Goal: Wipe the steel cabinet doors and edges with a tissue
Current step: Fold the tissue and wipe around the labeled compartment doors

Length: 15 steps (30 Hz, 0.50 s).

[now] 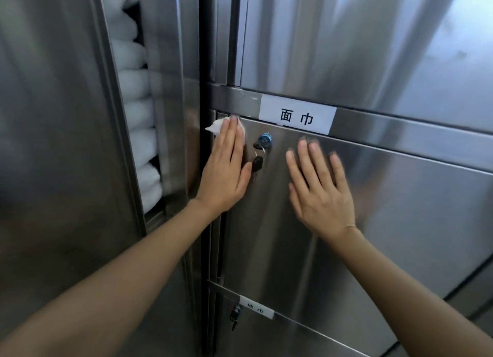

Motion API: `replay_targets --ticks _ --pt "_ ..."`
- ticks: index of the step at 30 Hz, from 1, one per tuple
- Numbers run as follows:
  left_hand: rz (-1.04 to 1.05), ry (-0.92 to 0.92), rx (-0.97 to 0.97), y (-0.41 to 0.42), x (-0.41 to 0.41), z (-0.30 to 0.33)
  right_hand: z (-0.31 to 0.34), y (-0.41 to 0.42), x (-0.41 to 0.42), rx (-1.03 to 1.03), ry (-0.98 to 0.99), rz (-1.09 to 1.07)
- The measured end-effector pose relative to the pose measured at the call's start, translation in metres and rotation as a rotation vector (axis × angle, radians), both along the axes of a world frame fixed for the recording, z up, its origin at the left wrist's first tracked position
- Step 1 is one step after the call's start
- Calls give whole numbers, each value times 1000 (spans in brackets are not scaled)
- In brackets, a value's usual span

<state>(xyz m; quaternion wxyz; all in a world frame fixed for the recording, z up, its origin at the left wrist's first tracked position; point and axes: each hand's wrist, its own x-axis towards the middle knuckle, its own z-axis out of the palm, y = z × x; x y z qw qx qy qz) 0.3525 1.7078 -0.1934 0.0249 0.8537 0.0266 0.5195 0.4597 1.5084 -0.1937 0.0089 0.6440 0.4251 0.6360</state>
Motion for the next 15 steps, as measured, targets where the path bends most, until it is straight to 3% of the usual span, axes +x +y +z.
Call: replay_targets --ticks 7,12,15 --pt "28 -46 56 -2 2 -58 -2 5 4 30 5 6" --pt "3 -246 46 3 24 -7 -4 13 9 111 -40 21" --pt "34 -299 66 4 31 -17 -10 23 9 195 -61 49"
